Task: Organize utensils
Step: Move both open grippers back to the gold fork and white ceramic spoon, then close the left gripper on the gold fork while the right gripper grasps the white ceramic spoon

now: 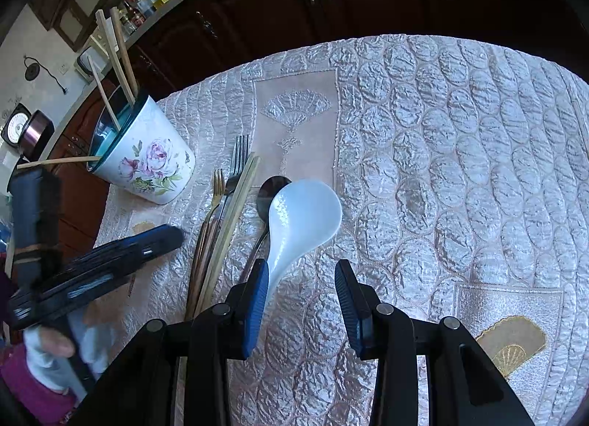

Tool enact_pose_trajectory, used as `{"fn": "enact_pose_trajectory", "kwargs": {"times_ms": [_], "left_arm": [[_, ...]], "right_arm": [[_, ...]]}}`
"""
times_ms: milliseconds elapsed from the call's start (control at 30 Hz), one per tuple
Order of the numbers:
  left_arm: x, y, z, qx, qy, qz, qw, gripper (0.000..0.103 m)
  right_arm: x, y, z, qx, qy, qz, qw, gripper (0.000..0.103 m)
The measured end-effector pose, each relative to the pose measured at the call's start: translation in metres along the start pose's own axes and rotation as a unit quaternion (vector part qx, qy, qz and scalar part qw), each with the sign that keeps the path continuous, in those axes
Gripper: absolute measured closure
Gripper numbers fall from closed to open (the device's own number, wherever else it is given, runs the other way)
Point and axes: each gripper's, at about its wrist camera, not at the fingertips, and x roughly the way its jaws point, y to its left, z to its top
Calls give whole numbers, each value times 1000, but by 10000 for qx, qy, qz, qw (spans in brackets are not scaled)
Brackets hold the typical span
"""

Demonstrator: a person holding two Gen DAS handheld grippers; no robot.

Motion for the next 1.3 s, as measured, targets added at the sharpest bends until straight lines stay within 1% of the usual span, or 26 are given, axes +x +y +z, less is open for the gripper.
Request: {"fn": "enact_pose_trajectory", "kwargs": {"times_ms": [167,333,400,433,500,600,700,867,1000,1033,1067,1100,1133,1167,1300], "left_arm": [[28,-3,8,14,155,185,9997,83],[38,-6,13,94,226,304,9992,83],[39,-8,16,131,224,389,9989,89],[38,-6,17,93,218,410,9989,97],[37,0,17,3,247,328,9992,98],[26,8,9,-6,242,364,9990,98],[15,18,0,-17,307,316,9990,98],[5,30,-10,-88,366,316,9988,98],[5,33,-14,-114,396,299,9987,98],[5,33,-14,-128,399,278,9987,98],[5,33,-14,-152,405,259,9987,98],[6,33,-13,-182,414,232,9987,98],[6,34,-12,-202,424,207,9987,98],[6,35,-12,-221,434,182,9986,98],[3,40,-7,-272,415,89,9987,95]], "right_arm": [[-4,-3,-2,12,4,55,10000,66],[-3,-5,0,73,-2,121,9999,66],[-1,-4,2,88,-11,129,9999,66],[0,-4,3,101,-26,136,9999,66],[2,-4,4,129,-60,163,9998,66],[6,-9,7,155,-59,109,9998,66],[13,-13,13,141,-91,56,9998,66],[38,-16,26,-98,41,23,9999,66],[49,-15,34,-202,-53,117,9997,66],[50,-16,35,-164,-44,148,9997,75],[51,-17,36,-111,-16,167,9998,79],[51,-20,36,-1,14,221,9998,89],[50,-23,34,125,32,355,9993,92],[47,-28,31,212,47,463,9987,94],[31,-36,14,378,70,639,9972,96]]}}
